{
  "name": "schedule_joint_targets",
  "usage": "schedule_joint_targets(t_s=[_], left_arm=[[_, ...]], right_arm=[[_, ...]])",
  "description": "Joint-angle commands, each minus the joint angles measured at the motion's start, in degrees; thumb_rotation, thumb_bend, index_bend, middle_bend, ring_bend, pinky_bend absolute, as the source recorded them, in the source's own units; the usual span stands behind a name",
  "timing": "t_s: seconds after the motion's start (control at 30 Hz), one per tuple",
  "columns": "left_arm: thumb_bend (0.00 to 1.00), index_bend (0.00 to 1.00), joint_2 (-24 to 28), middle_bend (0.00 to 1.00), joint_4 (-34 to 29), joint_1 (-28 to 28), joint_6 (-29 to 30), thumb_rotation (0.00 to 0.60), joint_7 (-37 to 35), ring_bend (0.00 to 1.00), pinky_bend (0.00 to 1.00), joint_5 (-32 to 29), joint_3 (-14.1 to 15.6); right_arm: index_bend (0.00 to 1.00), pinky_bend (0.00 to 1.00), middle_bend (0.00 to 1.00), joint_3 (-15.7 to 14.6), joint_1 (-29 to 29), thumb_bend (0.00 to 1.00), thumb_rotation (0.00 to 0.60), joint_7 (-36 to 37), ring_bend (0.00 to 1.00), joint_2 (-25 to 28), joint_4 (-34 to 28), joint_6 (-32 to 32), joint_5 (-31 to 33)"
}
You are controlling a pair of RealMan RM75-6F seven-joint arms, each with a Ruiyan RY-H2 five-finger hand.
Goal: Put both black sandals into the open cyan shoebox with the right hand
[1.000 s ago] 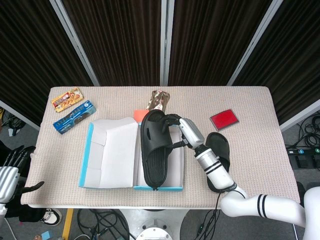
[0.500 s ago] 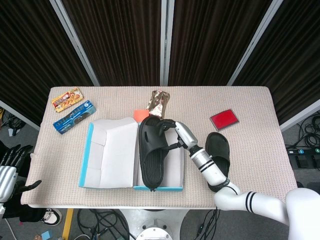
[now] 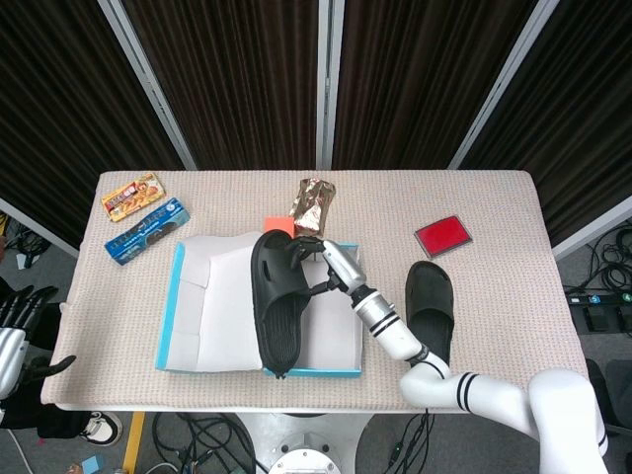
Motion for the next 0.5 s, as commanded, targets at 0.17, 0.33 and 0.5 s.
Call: schedule_joint_targets(t_s=[0.17, 0.33, 0.5], left_arm=[[0.07, 0.09, -0.4, 0.1, 2.1, 0.5, 0.0, 0.6, -1.3, 0.0, 0.08, -0.3, 0.3], [0.07, 0.08, -0.5, 0.1, 3.4, 0.6, 0.2, 0.6, -2.8, 0.0, 0.08, -0.7, 0.0], [0.07, 0.09, -0.9, 0.1, 4.4, 0.6, 0.1, 0.6, -3.6, 0.0, 0.08, -0.5, 0.1]], right_arm=[[0.57, 0.38, 0.49, 0.2, 1.2, 0.06, 0.6, 0.3, 0.24, -4.0, 5.4, -0.8, 0.1], [0.57, 0.38, 0.49, 0.1, 1.6, 0.06, 0.6, 0.9, 0.24, -5.9, 8.2, -1.2, 0.0], [0.57, 0.38, 0.49, 0.0, 2.1, 0.06, 0.6, 2.0, 0.24, -7.4, 11.0, -1.5, -0.7]])
